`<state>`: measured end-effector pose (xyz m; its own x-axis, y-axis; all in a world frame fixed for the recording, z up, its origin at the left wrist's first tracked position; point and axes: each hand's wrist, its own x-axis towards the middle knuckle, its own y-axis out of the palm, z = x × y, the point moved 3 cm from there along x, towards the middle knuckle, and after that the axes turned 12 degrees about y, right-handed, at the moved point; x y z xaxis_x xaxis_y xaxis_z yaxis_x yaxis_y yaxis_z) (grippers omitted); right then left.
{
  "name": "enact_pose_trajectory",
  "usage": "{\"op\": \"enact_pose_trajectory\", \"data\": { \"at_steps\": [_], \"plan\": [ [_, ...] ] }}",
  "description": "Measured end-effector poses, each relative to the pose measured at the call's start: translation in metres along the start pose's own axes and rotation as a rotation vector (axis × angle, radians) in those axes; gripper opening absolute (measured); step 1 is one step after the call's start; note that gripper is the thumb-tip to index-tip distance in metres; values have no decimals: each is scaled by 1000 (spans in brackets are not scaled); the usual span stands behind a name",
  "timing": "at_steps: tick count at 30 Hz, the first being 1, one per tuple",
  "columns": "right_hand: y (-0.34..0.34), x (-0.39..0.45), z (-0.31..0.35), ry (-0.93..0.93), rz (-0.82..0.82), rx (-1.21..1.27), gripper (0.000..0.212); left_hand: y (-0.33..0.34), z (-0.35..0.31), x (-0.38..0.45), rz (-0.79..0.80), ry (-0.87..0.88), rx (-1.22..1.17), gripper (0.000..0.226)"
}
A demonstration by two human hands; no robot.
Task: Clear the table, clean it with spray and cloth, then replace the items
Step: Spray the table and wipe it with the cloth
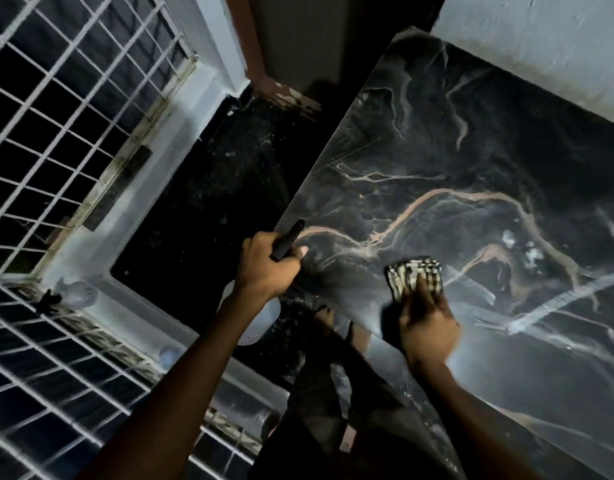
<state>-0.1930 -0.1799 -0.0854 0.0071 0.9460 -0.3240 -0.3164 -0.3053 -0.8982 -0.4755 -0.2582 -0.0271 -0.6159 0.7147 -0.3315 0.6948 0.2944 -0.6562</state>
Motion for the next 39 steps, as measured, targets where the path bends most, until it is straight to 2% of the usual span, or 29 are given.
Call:
{"op": "enact_pose_trajectory", "data": {
  "at_steps": [3, 5, 7, 10, 13, 17, 19, 21, 23, 25, 27, 29, 33, 36, 39],
  "plan": [
    [28, -26, 62, -15, 115, 4, 63, -3, -5, -6, 17, 16, 20, 32],
    [56, -44, 110, -189, 214, -24, 63, -6, -9, -10, 28, 21, 51, 29],
    [68, -53, 148, -403, 222, -87, 68, -11, -10, -12, 26, 17, 88, 30],
    [67, -40, 152, -510, 370, -205, 70, -14, -10, -11, 7, 43, 134, 32],
    [44, -33, 87, -438, 265, -94, 53, -13, -11, -7, 33, 56, 114, 29],
    [0, -34, -30, -116, -26, 103, 40, -1, -19, -2, 80, 47, 42, 26],
    [-13, -35, -53, 64, -98, 137, 41, 6, -26, 1, 109, 61, 39, 27],
    [-6, -33, -40, 149, -78, 148, 40, 12, -33, 4, 129, 79, 43, 27],
    [13, -30, -6, 114, 13, 96, 45, 18, -41, 6, 163, 104, 67, 24],
    [28, -30, 24, 36, 98, 37, 60, 26, -57, 5, 235, 137, 117, 16],
    [32, -34, 35, 26, 137, 29, 59, 34, -72, 2, 304, 185, 216, 29],
    [28, -36, 32, 27, 131, 63, 54, 43, -85, 2, 312, 243, 297, 31],
    [24, -31, 24, -12, 153, 66, 48, 52, -94, 9, 369, 238, 349, 33],
    [24, -32, 25, -31, 153, 36, 55, 51, -94, 11, 425, 254, 375, 38],
    [22, -33, 30, -71, 65, -16, 60, 46, -84, 11, 449, 249, 424, 53]
  ]
}}
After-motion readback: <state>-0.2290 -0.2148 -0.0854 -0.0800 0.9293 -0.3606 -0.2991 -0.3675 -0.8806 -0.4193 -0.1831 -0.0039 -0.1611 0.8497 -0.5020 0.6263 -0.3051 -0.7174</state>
